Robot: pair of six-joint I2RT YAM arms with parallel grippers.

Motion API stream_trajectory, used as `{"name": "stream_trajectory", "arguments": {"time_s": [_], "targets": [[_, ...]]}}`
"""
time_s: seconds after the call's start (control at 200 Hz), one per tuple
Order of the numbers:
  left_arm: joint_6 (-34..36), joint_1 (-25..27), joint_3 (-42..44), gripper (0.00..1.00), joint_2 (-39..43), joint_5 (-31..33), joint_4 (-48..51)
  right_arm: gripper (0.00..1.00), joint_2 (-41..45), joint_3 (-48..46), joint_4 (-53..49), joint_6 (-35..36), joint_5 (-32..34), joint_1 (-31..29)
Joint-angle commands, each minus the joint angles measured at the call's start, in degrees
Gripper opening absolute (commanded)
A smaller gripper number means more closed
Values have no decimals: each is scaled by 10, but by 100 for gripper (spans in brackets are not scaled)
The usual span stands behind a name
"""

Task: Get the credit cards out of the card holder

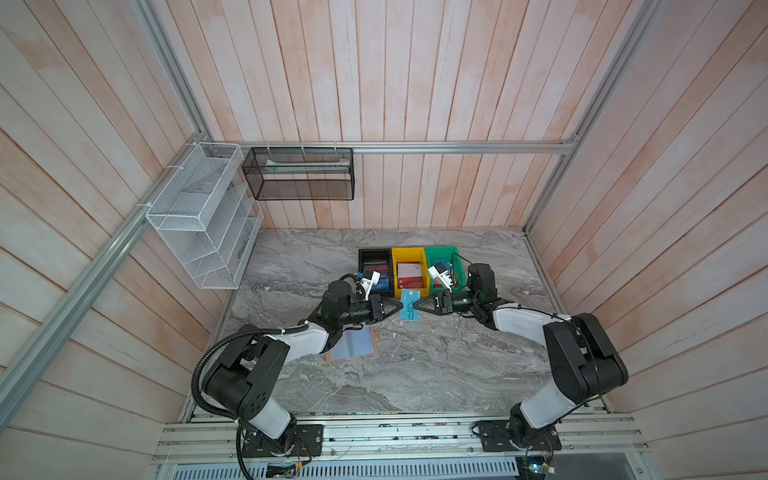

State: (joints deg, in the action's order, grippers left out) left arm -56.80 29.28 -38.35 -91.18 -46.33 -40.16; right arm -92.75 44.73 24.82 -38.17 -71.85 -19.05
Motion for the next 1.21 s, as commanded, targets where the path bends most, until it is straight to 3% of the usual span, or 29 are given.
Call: {"name": "stream_trajectory", "arguments": {"time_s": [0.0,0.06,0.175,0.315,0.51,0.73,0.98,1.2], "targets": [[19,3,2,0,11,9,20,7,10,3,40,-19,-4,-3],[23,3,1,0,14,14,29,6,14,-3,57,-35,0,-3],[27,-3,4,12,22,21,41,4,26,-12,66,-57,18,-2],[44,-11,9,15,50,35,73,3,54,-31,82,-108,55,7],[98,-16,13,16,111,74,171,3,118,-95,158,-246,193,32],[111,-45,57,16,175,79,198,0,175,-199,320,-440,396,43],[153,-63,39,16,191,59,268,0,151,-192,314,-521,538,20],[141,-69,52,16,190,51,240,0,86,-181,312,-601,626,0]]}}
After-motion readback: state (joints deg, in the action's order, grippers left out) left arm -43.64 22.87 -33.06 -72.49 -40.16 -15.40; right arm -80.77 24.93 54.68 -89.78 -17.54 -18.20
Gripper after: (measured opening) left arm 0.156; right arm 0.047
